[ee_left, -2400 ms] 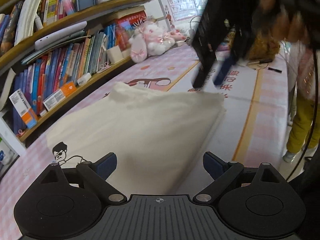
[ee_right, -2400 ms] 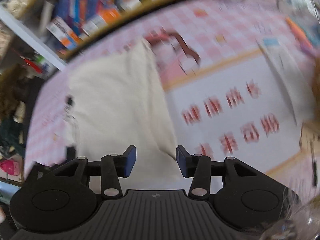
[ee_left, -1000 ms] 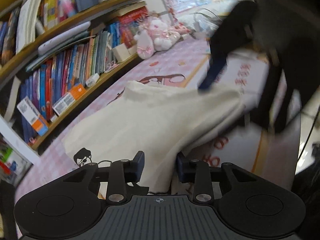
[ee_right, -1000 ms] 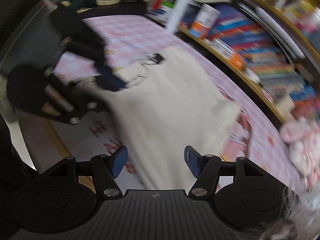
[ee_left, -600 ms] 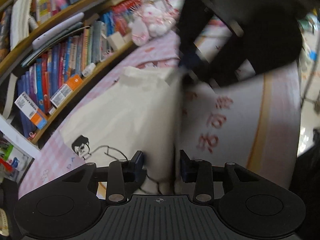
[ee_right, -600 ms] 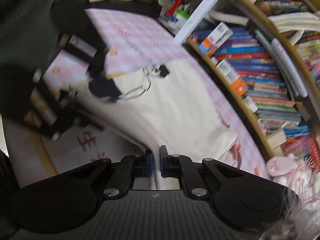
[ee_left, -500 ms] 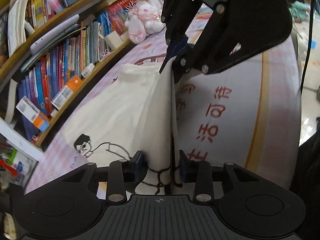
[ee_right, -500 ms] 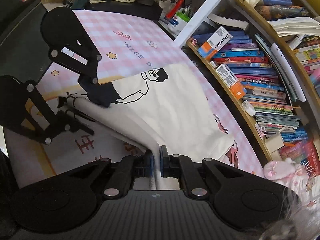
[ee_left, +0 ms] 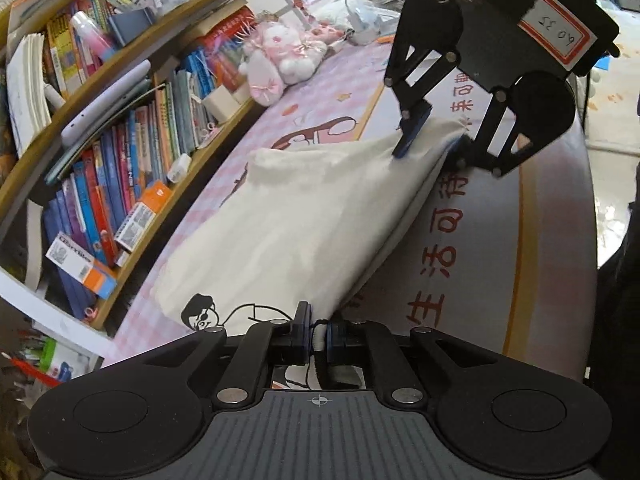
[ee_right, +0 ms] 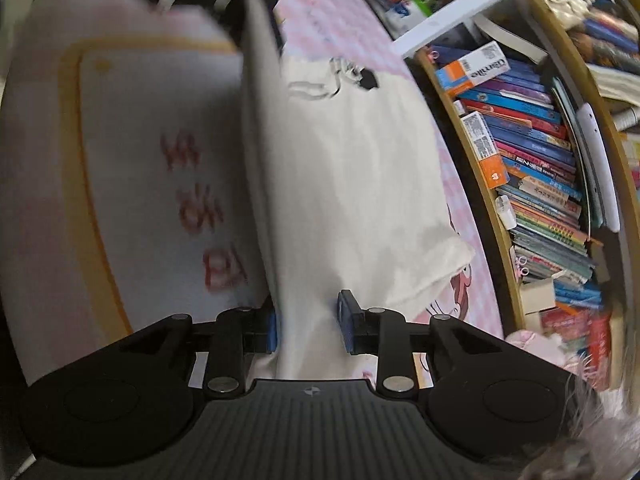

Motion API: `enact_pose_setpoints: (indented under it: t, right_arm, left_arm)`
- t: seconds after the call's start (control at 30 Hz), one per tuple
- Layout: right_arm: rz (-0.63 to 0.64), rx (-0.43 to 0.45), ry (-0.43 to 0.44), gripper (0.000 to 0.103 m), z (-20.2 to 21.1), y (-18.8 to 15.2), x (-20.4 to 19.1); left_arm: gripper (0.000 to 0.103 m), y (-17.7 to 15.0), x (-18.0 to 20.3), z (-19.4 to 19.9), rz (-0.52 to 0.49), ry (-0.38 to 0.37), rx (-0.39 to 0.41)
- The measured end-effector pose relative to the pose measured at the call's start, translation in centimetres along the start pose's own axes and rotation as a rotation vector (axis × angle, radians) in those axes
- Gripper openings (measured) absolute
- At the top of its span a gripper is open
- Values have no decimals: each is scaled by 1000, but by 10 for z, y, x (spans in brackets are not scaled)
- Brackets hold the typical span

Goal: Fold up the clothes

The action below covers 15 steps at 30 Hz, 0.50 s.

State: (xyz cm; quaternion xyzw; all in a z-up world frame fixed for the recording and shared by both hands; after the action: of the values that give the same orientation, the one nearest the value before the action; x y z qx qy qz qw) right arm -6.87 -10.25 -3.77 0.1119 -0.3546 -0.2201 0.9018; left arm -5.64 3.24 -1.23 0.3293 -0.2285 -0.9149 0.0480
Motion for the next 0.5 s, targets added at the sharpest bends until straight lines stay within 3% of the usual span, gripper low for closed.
enact_pose_setpoints:
  t: [0.17,0.5]
  right_arm:
    - [18,11,46,12,17,-11,8]
    - [-140,-16,400,11,104,1,54]
  left_arm:
    - [4,-3,-2,6,-1,-76,-17]
    - [4,2,-22,67,85,-404,-1]
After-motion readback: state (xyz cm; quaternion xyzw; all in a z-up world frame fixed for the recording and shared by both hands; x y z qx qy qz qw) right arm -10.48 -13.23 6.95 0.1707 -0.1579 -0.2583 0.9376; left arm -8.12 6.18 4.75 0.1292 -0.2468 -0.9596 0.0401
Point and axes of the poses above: each gripper's, at about its wrist camera, not at the fingertips, and z roughly against the way its jaws point, x to its right, y to its top, the point moved 2 cm from there along -z, roughly the way its jaws point, and after that the axes turned 8 degrees about -z, right-handed, at the moved point
